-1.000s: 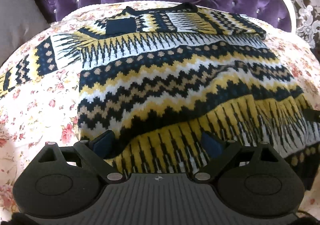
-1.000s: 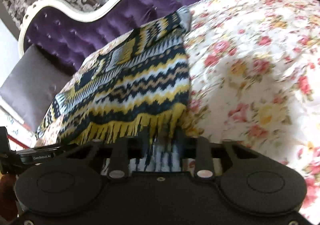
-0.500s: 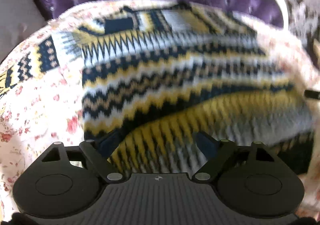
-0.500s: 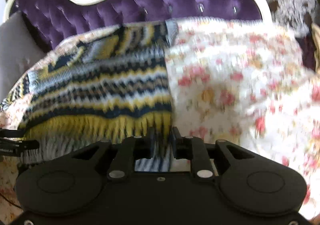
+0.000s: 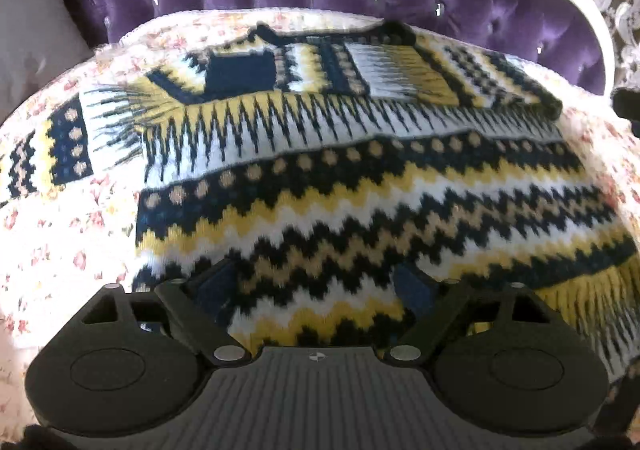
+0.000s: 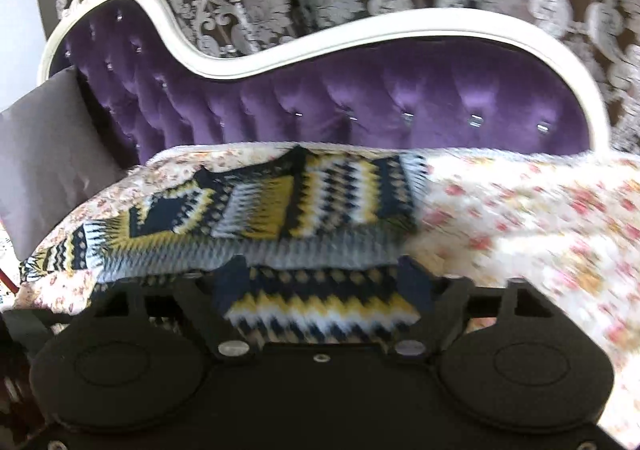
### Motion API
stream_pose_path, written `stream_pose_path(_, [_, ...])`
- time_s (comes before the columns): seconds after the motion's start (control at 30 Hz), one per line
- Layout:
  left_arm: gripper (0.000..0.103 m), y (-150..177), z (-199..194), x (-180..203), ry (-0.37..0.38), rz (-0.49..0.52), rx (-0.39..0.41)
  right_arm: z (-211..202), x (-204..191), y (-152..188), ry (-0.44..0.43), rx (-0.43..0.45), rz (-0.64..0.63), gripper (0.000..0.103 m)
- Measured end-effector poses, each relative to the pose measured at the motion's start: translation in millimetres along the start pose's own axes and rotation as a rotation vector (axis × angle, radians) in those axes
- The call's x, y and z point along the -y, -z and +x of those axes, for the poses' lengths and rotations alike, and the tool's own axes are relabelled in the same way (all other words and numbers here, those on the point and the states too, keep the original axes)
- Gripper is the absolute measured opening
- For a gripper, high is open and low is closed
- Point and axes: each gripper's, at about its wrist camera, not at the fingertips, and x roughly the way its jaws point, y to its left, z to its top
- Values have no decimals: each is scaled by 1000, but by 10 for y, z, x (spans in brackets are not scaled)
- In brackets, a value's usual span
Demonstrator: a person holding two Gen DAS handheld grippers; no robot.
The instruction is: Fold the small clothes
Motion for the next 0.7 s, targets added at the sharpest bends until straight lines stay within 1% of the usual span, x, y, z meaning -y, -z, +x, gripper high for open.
stream_pose_path(0.13, [89,40,4,0,-2,-6,25,316,-214,-103,-42,-7,-41,103])
stream_pose_path(0.17, [90,44,6,0,-1,-10,27,410,-273,-120,-48,-6,-54,103])
stream_pose_path(0.23, [97,39,15,-12,19,-23,26,567,-367,-150,-57,-10,-77,103])
stream_pose_path(0.4, [97,-1,4,-64,31,-67,56,1029,-551,-218,-20,-21,-146,103])
stream_pose_path(0.53, [97,-37,-80,-255,73,-131,87,1360,-575,-275,-6,-19,-131,103])
stream_pose_path(0.63, [97,-90,-177,-453,45,-176,115,1582,-568,-255,21,-42,-120,103])
stream_pose_path(0.7, [97,-140,-234,-635,21,-209,134,1712,-561,-177,32,-73,-114,103])
